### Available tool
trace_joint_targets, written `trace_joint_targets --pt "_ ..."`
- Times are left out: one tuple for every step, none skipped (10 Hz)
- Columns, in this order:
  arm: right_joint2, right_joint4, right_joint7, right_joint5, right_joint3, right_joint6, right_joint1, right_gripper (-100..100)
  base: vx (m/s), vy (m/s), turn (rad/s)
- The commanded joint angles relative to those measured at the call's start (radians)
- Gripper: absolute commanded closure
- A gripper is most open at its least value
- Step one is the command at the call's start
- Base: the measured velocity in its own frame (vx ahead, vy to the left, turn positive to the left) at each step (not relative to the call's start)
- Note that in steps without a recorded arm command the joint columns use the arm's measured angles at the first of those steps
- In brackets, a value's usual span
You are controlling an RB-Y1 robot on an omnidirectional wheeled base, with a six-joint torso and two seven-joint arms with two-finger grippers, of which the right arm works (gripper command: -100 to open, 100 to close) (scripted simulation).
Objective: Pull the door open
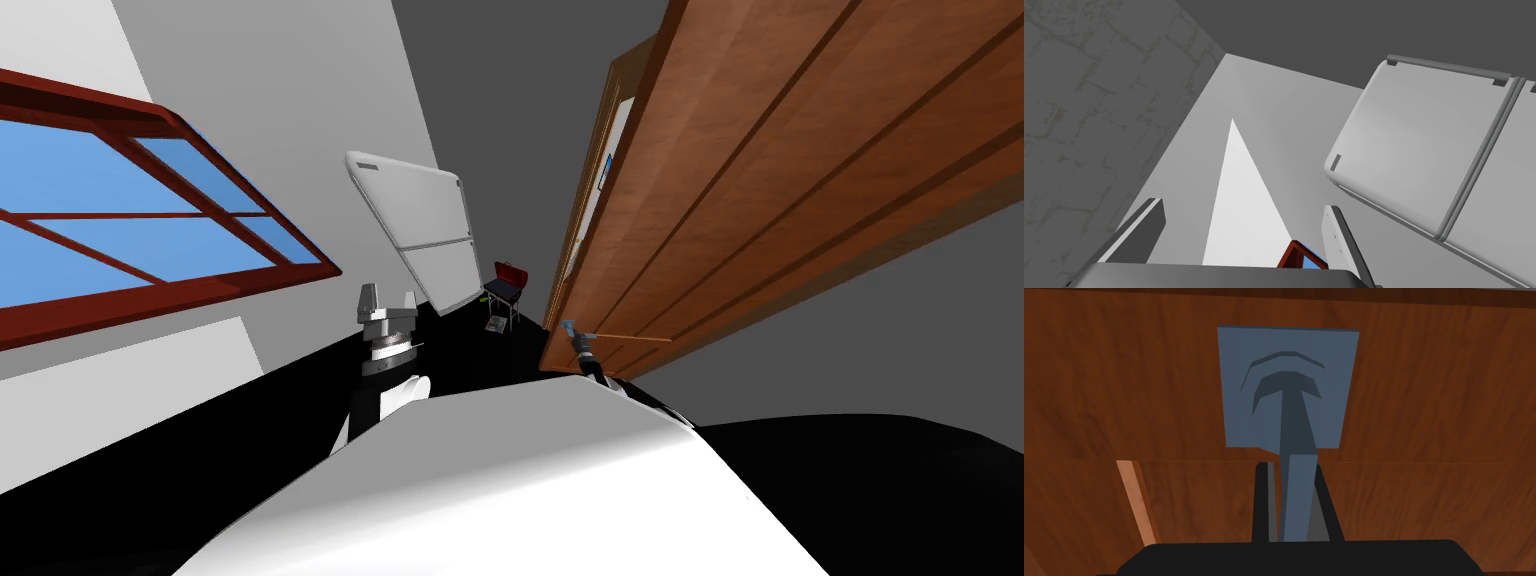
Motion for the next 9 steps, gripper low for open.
trace_joint_targets --pt "-0.009 -0.007 -0.019 0.01 0.017 -0.011 0.01 100 -0.223 -0.034 0.089" --pt "-0.014 -0.009 -0.028 0.014 0.026 -0.016 0.015 100 -0.224 -0.03 0.088" --pt "-0.021 -0.013 -0.04 0.021 0.037 -0.023 0.021 100 -0.233 -0.051 0.102" --pt "-0.026 -0.015 -0.048 0.025 0.044 -0.027 0.025 100 -0.228 -0.067 0.097" --pt "-0.023 -0.009 -0.042 0.022 0.039 -0.023 0.019 100 -0.099 -0.025 0.029" --pt "-0.034 -0.007 -0.062 0.031 0.057 -0.046 0.035 100 -0.138 -0.024 0.115" --pt "-0.038 -0.008 -0.067 0.033 0.061 -0.052 0.039 100 -0.198 -0.042 0.104" --pt "-0.046 -0.009 -0.078 0.037 0.07 -0.064 0.047 100 -0.203 -0.066 0.093" --pt "-0.055 -0.01 -0.09 0.042 0.08 -0.078 0.056 100 -0.195 -0.053 0.101"
